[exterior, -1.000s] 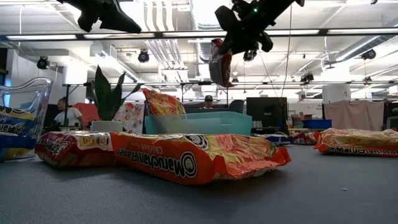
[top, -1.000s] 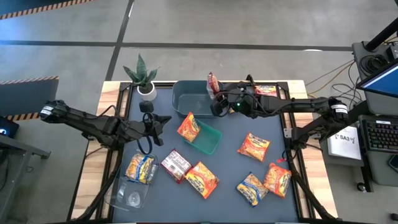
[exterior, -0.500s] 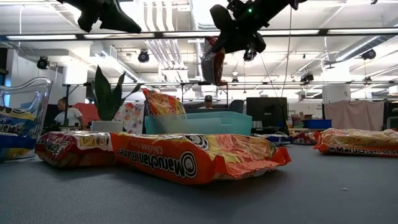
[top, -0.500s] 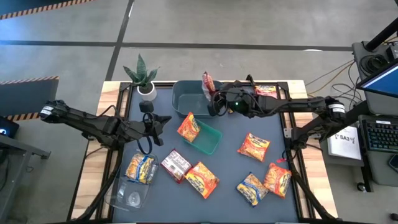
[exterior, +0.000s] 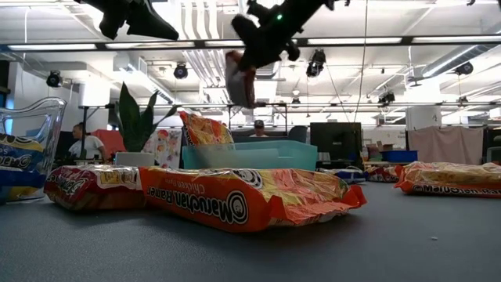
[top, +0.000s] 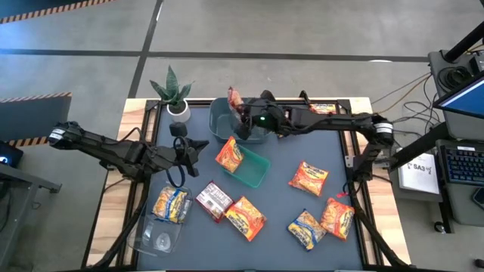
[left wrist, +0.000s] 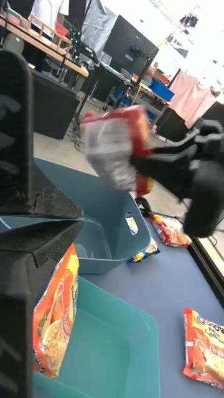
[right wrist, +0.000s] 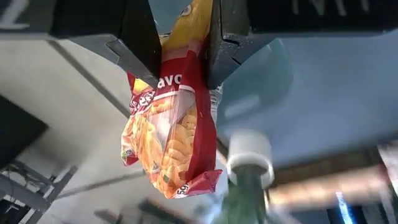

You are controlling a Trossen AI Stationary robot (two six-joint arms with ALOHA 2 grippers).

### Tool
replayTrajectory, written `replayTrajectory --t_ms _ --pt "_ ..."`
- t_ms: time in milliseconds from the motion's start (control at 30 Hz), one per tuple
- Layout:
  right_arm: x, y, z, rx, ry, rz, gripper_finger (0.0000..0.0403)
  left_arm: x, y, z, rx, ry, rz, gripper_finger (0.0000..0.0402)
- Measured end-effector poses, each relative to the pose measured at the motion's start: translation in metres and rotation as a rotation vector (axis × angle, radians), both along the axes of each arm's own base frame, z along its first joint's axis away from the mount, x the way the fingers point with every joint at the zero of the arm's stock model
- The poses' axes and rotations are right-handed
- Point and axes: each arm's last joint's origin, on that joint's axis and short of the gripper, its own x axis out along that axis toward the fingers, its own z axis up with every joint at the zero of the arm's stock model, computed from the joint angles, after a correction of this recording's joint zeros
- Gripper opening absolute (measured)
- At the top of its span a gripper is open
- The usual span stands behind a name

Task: Sort Maruchan noodles
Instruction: Put the red noodle pack into the blue bin

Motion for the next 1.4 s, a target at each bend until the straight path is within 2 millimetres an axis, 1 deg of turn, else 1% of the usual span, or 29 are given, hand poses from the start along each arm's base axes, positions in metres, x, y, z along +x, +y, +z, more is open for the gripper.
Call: replayTrajectory --t_ms 100,167,300,400,567,733,867,1000,1200,1300,1400 --pt "0.009 -0.004 -0.010 -0.026 0.156 0.030 0.0098 0.000 0.000 0.000 0.001 0.003 0.000 0.0000" --pt "0.011 -0.007 -0.017 -0.043 0.253 0.052 0.0098 0.000 0.000 0.000 0.001 0.005 0.000 0.0000" --pt "0.010 -0.016 -0.031 -0.065 0.420 0.089 0.0097 0.000 0.000 0.000 0.001 0.003 0.000 0.0000" --pt "0.008 -0.024 -0.040 -0.070 0.506 0.132 0.0097 0.000 0.000 0.000 0.001 0.002 0.000 0.0000" --pt "0.004 -0.031 -0.042 -0.071 0.541 0.158 0.0097 0.000 0.000 0.000 0.001 0.003 0.000 0.0000" --pt "0.004 -0.032 -0.043 -0.073 0.549 0.168 0.0098 0.000 0.000 0.000 0.001 0.003 0.000 0.0000" --pt "0.004 -0.036 -0.049 -0.069 0.555 0.160 0.0105 0.000 0.000 0.000 0.001 0.003 0.000 0.0000" --pt "0.007 -0.040 -0.056 -0.058 0.560 0.147 0.0124 0.000 0.000 0.000 0.001 0.003 0.000 0.0000" --pt "0.012 -0.043 -0.072 -0.043 0.595 0.147 0.0164 0.000 0.000 0.000 0.001 0.003 0.000 0.0000" --pt "0.012 -0.043 -0.073 -0.043 0.596 0.148 0.0177 0.000 0.000 0.000 0.001 0.003 0.000 0.0000" --pt "0.011 -0.041 -0.069 -0.036 0.585 0.141 0.0179 0.000 0.000 0.000 0.001 0.003 0.000 0.0000"
